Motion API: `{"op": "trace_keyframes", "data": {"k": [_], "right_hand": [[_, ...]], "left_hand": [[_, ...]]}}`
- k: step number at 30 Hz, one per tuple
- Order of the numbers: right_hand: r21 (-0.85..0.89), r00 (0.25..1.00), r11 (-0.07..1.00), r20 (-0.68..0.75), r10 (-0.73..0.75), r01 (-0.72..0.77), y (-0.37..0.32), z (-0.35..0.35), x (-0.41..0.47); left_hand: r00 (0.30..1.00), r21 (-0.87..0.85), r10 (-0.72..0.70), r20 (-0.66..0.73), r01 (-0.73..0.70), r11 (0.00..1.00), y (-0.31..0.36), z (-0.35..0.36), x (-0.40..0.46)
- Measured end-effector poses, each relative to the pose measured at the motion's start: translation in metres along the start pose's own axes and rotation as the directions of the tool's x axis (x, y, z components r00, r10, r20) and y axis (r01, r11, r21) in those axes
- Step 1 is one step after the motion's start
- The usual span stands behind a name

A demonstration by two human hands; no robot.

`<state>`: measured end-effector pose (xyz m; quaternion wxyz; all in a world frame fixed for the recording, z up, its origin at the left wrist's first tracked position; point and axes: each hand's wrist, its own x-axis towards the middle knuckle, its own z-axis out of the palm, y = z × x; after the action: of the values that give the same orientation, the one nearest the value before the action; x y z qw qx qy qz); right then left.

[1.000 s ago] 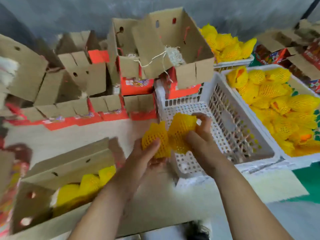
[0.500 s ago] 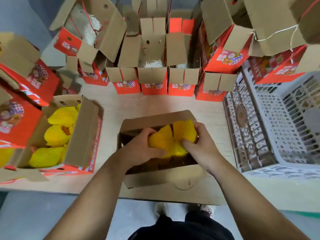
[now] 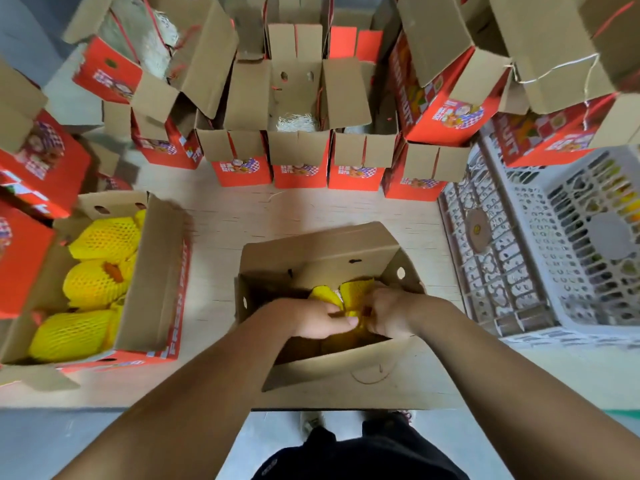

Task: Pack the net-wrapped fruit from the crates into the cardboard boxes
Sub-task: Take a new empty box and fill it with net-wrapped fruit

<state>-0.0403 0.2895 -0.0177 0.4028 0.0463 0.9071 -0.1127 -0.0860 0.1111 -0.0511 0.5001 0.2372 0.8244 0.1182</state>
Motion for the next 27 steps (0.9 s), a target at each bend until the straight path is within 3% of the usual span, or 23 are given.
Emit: {"op": "trace_keyframes", "data": {"k": [5, 10, 13, 16, 20, 22, 24, 27], "right_hand": [[-0.083, 0.988, 0.996, 0.152, -0.031, 0.044, -0.007, 0.01, 0.013], [-0.117, 0.986, 0.993, 0.165, -0.002, 0.021, -0.013, 0.018, 0.029], [-0.117, 0.99, 0.992, 0.137, -0.029, 0.046, -0.012, 0.006, 0.025], [-0.105, 0.988, 0.994, 0.155, -0.022, 0.038, -0.007, -0.001, 0.023], [-0.171, 0.967, 0.983, 0.254, -0.027, 0.073, -0.01, 0.01, 0.012], [-0.122, 0.973, 0.986, 0.213, -0.084, 0.112, -0.011, 0.008, 0.008], [-0.019, 0.982, 0.986, 0.1, -0.16, 0.163, -0.006, 0.0, 0.002], [0.206, 0.954, 0.944, -0.21, -0.215, 0.258, 0.022, -0.015, -0.015]], "left_hand": [[0.993, -0.027, -0.079, -0.088, 0.077, 0.997, -0.022, 0.015, 0.0], [0.941, 0.284, -0.215, -0.26, 0.287, 0.915, 0.002, 0.03, 0.009], [0.956, 0.306, -0.183, -0.228, 0.249, 0.919, 0.002, 0.017, 0.005], [0.976, 0.219, -0.173, -0.135, 0.2, 0.955, -0.011, 0.003, 0.001], [0.949, 0.126, -0.314, 0.001, 0.312, 0.942, -0.004, 0.018, -0.002], [0.94, 0.077, -0.334, -0.064, 0.339, 0.938, 0.015, 0.012, -0.005], [0.961, 0.057, -0.232, -0.15, 0.243, 0.968, 0.043, -0.002, -0.006], [0.921, -0.017, -0.119, -0.37, 0.122, 0.992, 0.102, -0.026, -0.009]]}}
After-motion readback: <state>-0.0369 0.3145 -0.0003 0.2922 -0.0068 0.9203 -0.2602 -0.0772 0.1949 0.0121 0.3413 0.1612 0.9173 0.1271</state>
